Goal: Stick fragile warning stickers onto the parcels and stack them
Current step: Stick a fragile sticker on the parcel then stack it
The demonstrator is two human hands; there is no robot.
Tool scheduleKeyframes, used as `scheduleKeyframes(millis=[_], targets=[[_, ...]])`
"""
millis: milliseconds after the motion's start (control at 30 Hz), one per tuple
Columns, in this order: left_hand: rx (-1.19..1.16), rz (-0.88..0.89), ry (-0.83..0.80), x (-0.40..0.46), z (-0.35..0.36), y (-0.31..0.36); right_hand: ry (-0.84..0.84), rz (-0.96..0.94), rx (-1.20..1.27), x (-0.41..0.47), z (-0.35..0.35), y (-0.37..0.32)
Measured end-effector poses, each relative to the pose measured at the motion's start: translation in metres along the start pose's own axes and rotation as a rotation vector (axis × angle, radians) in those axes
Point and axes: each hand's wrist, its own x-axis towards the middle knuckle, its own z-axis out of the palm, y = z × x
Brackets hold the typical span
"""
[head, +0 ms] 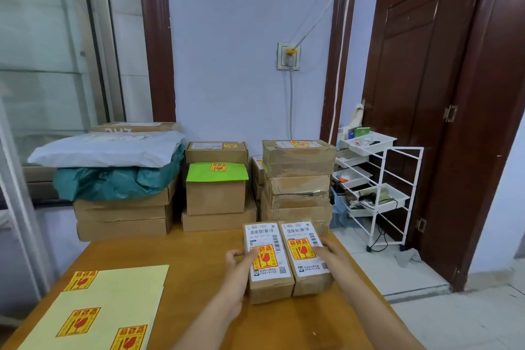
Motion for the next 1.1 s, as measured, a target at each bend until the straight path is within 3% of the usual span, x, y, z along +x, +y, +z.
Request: scheduleKeyframes(millis=[600,1100], targets=[[-0.090,0.146,0.160,-0.001,-0.046,0.092,-0.267,-0.168,0.120,-0.007,0.059,-0.069],[-0.135,0.222,0.190,0.006,-0.065,0.171,-0.177,-0.243,0.205,0.005,0.092,-0.140]])
